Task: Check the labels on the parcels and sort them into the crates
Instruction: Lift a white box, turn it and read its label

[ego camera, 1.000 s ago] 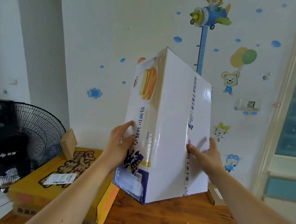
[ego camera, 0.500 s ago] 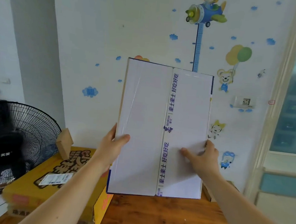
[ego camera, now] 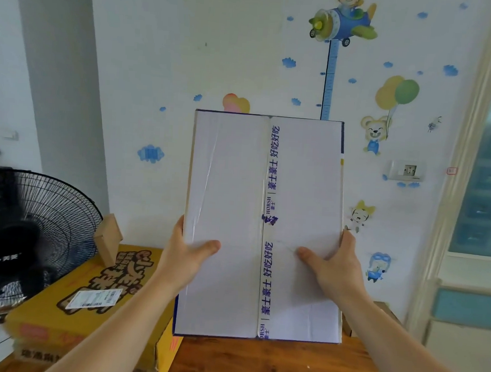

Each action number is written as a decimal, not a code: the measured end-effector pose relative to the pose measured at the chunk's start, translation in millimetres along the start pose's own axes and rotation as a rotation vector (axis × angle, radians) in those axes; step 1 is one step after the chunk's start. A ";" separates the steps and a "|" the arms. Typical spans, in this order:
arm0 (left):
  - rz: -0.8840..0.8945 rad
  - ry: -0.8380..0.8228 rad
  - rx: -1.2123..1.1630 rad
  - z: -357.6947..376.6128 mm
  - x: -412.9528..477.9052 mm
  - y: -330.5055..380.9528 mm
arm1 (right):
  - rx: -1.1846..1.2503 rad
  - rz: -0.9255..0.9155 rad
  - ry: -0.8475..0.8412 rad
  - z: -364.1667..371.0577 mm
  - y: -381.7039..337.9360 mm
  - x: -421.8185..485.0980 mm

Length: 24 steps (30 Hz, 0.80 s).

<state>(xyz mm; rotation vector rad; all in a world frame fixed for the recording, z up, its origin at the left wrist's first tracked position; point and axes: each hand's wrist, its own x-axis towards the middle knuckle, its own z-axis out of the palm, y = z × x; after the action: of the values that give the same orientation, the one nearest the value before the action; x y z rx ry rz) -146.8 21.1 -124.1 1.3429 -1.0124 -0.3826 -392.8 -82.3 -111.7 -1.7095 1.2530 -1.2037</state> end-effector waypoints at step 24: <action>-0.113 0.081 -0.189 -4.3 8.5 19.6 | 0.172 0.057 -0.078 -11.1 2.3 4.1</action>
<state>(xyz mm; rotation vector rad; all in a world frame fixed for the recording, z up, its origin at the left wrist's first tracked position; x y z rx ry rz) -144.9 22.1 -102.5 1.2377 -0.8146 -0.4922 -403.6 -87.0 -108.9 -1.5704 1.1113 -1.1656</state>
